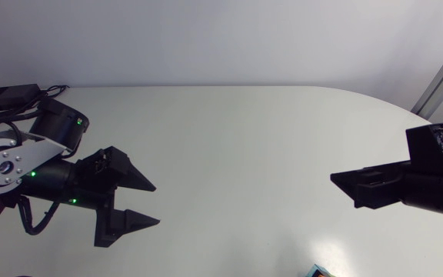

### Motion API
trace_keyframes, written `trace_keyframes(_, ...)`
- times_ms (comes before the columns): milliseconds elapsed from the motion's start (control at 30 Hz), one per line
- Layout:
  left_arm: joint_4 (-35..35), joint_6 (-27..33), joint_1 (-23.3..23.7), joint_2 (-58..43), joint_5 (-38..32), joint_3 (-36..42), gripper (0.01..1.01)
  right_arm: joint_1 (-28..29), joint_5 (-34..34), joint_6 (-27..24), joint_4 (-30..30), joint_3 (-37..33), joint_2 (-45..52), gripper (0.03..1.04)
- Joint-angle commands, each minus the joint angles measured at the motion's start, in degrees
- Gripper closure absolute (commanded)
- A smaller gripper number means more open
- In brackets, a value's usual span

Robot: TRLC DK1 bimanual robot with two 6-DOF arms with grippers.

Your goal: Disassemble duplo

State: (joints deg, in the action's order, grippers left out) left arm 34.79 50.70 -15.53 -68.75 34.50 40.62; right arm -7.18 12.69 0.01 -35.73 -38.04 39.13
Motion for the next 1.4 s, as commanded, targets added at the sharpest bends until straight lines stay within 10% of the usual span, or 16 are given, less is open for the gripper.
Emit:
trace_keyframes(0, 3.01, 6.43, -0.64, -0.07, 4.08, -0.89, 0.125, -1.17, 1.9, -0.36, -1.54, -1.07, -1.43, 0.07)
trace_keyframes(467, 0.2, 9.33, -3.89, -3.06, 8.57, 1.74, 0.126, -6.79, 2.17, -17.41, -9.01, -2.83, -1.69, 0.07)
trace_keyframes(767, -1.3, 9.33, -10.05, -15.45, 8.3, 9.65, 0.126, -8.38, 3.22, -17.76, -11.47, -2.65, -4.51, 0.07)
trace_keyframes(1367, -3.41, 10.04, -28.5, -30.3, 5.93, 22.75, 0.13, 5.42, 3.22, -22.77, -11.74, -1.51, -10.66, 0.07)
